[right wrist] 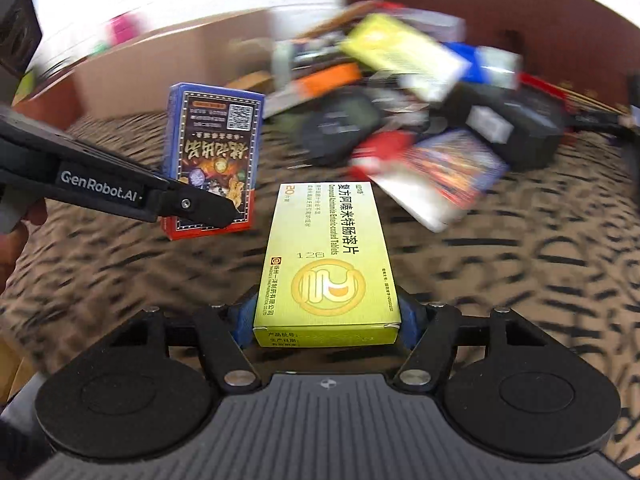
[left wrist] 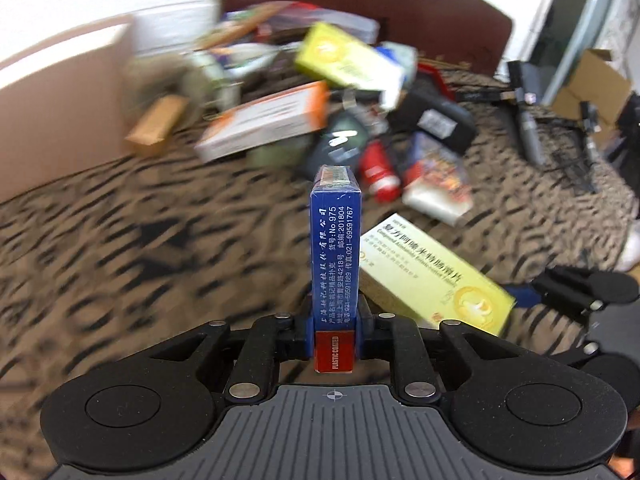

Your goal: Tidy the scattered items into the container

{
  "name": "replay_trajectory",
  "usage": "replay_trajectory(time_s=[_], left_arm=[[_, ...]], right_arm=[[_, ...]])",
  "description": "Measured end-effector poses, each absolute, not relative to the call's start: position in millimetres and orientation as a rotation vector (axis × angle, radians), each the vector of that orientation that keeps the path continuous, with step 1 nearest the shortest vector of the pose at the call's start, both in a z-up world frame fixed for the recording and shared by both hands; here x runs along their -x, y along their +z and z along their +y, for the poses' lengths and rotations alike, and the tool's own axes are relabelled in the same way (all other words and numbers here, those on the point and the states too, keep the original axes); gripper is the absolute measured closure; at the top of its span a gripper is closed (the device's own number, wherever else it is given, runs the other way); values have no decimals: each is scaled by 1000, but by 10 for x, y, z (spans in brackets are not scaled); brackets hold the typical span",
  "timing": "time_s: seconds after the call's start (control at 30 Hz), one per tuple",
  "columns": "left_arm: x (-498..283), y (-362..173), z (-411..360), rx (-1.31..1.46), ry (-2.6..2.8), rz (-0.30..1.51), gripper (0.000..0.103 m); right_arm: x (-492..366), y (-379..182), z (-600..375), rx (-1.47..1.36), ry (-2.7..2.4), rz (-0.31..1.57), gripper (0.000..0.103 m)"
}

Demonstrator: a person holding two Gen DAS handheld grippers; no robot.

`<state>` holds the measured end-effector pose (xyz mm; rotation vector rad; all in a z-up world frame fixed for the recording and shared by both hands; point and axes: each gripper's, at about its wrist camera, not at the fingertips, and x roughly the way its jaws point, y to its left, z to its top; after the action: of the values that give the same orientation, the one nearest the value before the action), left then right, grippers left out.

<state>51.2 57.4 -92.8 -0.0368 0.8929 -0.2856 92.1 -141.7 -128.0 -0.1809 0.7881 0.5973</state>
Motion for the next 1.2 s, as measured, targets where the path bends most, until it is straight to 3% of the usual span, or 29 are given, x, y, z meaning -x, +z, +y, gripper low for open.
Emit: replay_trajectory(time_s=[0.13,0.2,0.27,0.47,0.5,0.57,0.67,0.7,0.87,1.2], left_arm=[[-332,-928,839,28,-226,896,86],[-318,-933,918,40,-207,879,61],[-300,-955,955,37,-187,856,58],[-444,-1071,974,79,-207,870,58],[-448,-1084,980,91,-208,875,70],[-473,-1105,1014,111,-216,881,84],[-461,-1091,1088,133,-212,874,87],[-461,-1087,1118,138,-200,869,71],[-497,-1064,1268,205,-174,856,48],[-612,-1068,1363,209,-129,842,27]], right_arm=[[-799,-1239,-1177,214,666,781,30],[-797,-1219,-1085,234,648,776,30],[-816,-1195,-1034,242,626,776,30],[-844,-1189,-1025,252,587,797,31],[-850,-1192,-1025,253,585,803,31],[-860,-1200,-1008,257,580,814,31],[-870,-1199,-973,265,575,823,31],[-880,-1195,-963,267,574,824,31],[-923,-1183,-903,279,565,825,31],[-927,-1188,-848,301,550,831,30]])
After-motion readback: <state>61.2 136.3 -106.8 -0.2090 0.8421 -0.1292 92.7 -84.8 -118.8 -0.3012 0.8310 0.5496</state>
